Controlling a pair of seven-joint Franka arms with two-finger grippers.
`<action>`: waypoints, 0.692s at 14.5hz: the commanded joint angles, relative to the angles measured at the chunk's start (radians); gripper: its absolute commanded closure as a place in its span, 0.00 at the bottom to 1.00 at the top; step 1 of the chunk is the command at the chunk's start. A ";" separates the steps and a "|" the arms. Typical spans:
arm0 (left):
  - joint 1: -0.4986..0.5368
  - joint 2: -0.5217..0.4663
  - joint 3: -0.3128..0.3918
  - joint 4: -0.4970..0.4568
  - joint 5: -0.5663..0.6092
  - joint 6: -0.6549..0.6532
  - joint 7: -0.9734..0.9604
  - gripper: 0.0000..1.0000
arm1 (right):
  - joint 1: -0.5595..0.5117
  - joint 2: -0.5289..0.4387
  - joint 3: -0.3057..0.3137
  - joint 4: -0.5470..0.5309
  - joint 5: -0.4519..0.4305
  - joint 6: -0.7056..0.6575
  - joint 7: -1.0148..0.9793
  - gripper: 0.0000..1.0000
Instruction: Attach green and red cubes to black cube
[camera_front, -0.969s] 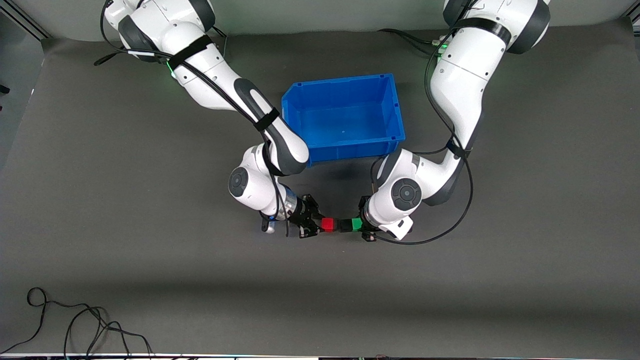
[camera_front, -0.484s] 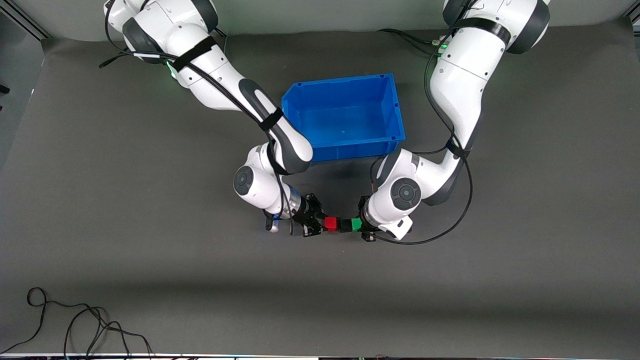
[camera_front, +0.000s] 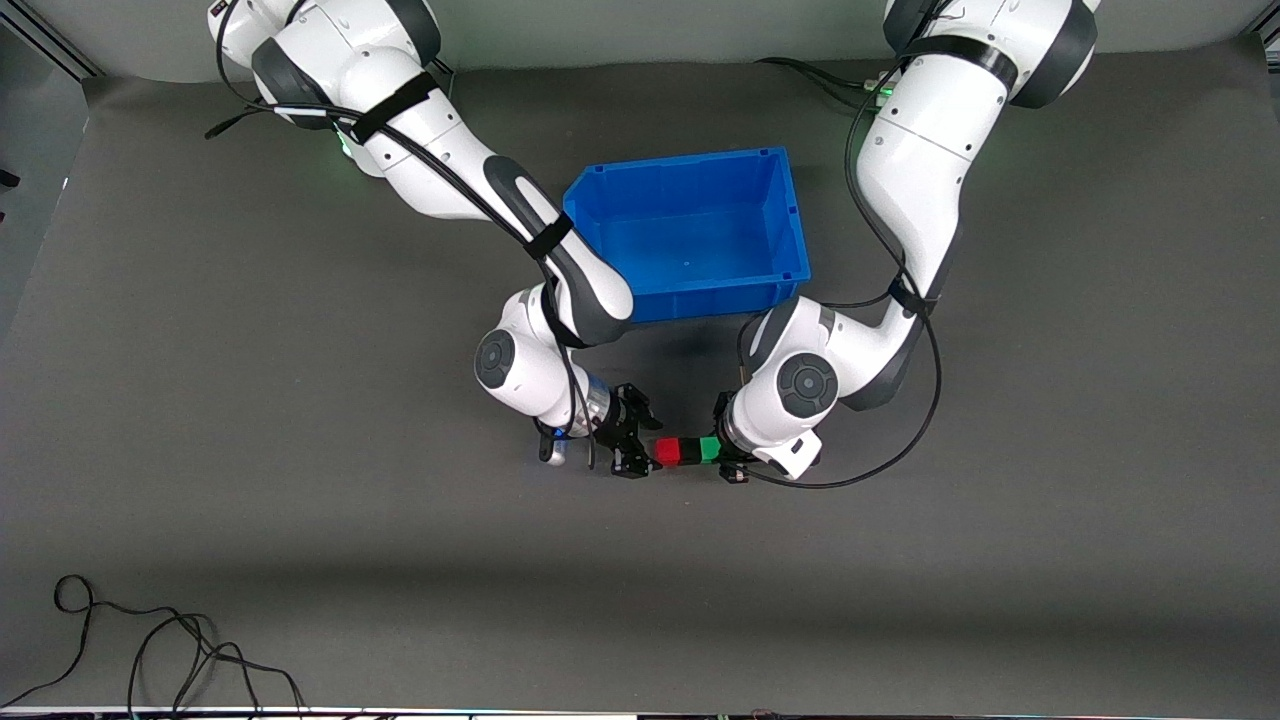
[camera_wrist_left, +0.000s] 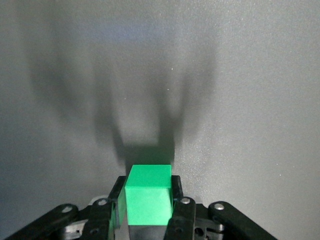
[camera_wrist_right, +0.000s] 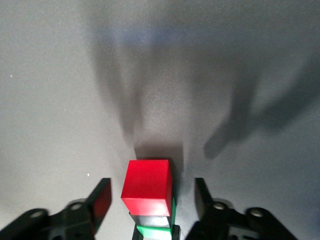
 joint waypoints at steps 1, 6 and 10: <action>-0.018 0.012 0.014 0.027 0.017 0.003 -0.032 0.88 | 0.012 0.003 -0.019 0.044 0.009 0.008 0.012 0.00; -0.008 -0.003 0.018 0.056 0.084 -0.018 -0.021 0.00 | -0.005 -0.089 -0.146 0.025 -0.070 -0.161 -0.020 0.00; -0.003 -0.028 0.045 0.073 0.130 -0.060 -0.021 0.00 | -0.005 -0.160 -0.278 0.018 -0.207 -0.361 -0.220 0.00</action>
